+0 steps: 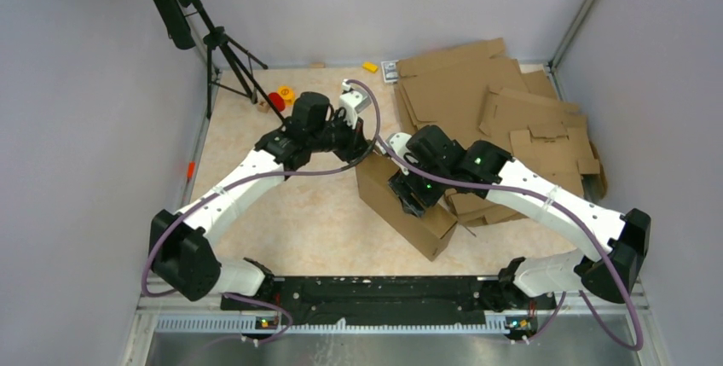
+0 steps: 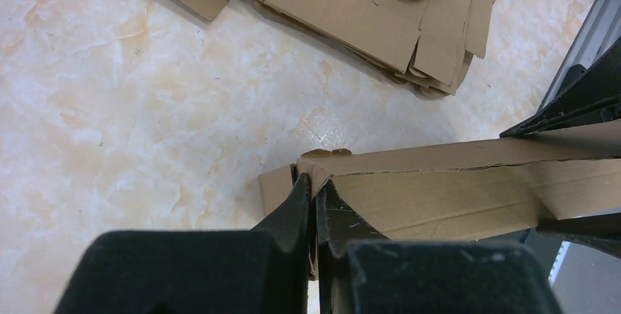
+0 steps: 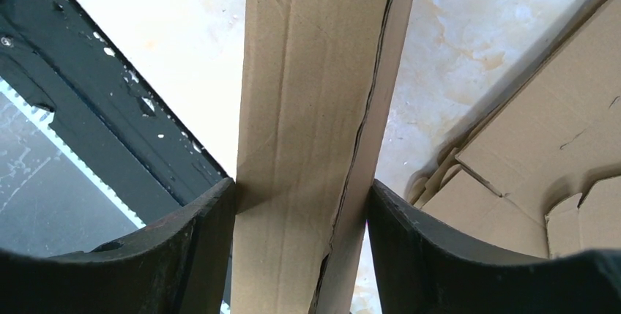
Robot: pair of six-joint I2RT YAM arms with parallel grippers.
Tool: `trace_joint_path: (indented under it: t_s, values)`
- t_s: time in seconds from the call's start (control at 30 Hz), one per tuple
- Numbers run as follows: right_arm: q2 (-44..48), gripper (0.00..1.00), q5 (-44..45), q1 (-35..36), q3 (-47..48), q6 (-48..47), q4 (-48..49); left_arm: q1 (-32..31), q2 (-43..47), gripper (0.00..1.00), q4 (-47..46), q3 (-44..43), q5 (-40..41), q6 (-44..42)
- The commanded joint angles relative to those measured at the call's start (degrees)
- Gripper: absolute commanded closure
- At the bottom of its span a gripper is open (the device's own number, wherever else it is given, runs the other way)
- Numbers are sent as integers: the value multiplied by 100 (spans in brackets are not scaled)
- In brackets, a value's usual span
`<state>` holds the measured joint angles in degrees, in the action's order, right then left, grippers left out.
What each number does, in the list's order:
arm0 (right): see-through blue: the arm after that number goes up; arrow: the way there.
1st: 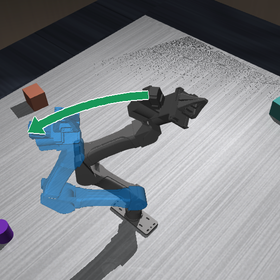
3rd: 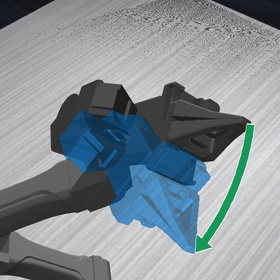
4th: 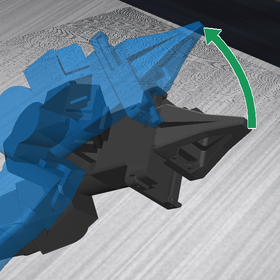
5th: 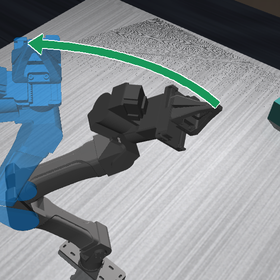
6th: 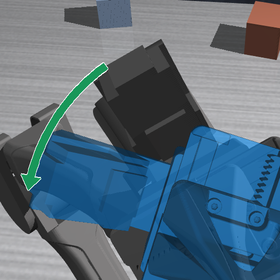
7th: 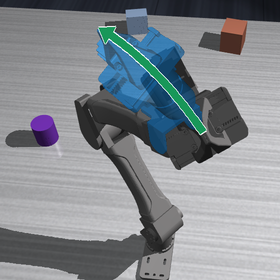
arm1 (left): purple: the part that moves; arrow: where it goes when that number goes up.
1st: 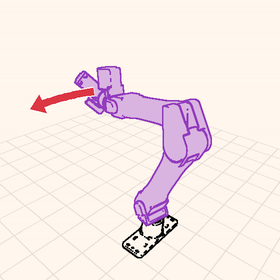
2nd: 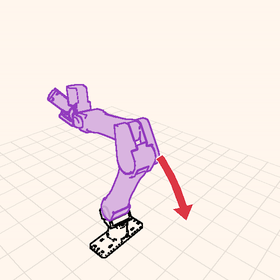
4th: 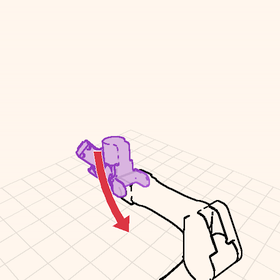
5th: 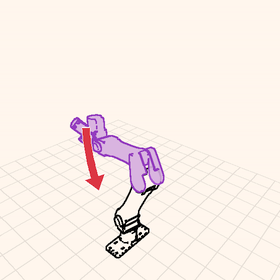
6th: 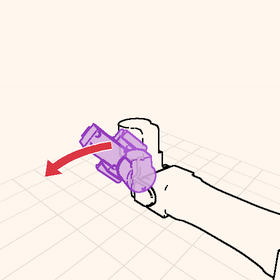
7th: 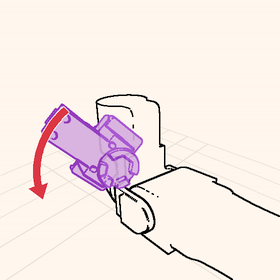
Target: Fold the paper box
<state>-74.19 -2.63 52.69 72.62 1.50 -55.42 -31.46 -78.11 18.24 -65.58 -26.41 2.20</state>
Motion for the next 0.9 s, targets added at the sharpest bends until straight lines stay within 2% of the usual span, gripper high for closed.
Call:
trace_joint_path:
  t_s: [0.0, 0.67, 0.87]
  values:
    - [133, 39, 0, -20, -28, -2, 123, -2, -65, 100, -246, -200, -83, 359]
    - [142, 39, 353, -20, 113, 43, -3, -210, 510, 100, -629, 853, 608, 20]
    - [198, 25, 510, -17, 258, 161, -155, -288, 613, 100, -726, 996, 702, 54]
